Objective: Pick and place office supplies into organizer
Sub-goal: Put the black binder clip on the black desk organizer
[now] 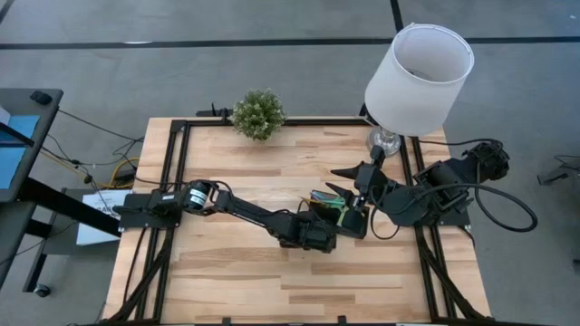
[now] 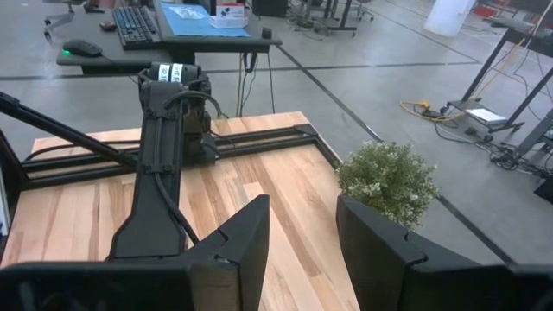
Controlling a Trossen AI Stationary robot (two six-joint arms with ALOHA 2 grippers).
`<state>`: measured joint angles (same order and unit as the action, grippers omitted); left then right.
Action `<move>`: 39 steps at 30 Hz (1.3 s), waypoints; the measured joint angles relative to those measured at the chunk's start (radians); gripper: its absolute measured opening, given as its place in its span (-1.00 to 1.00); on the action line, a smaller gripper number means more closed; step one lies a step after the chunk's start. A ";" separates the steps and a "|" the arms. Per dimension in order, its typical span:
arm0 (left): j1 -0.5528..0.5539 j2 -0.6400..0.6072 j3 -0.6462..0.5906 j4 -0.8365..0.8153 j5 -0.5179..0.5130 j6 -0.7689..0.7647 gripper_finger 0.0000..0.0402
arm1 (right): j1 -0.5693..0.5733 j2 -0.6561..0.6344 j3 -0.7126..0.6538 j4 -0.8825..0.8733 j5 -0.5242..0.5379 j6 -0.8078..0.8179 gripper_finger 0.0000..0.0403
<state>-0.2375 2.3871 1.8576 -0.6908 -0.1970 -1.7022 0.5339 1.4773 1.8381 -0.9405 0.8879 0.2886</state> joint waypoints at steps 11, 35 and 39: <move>0.005 0.001 0.000 -0.038 0.048 0.097 -0.18 | 0.000 0.000 0.000 0.000 0.000 0.000 -0.36; 0.018 0.009 0.005 -0.051 0.150 0.191 -0.12 | 0.000 0.000 0.000 0.001 0.000 0.000 -0.36; 0.019 0.009 0.005 -0.051 0.167 0.232 -0.17 | 0.000 0.000 0.000 0.001 0.000 0.000 -0.36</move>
<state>-0.2180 2.3959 1.8626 -0.7420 -0.0302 -1.4700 0.5339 1.4773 1.8381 -0.9394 0.8877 0.2886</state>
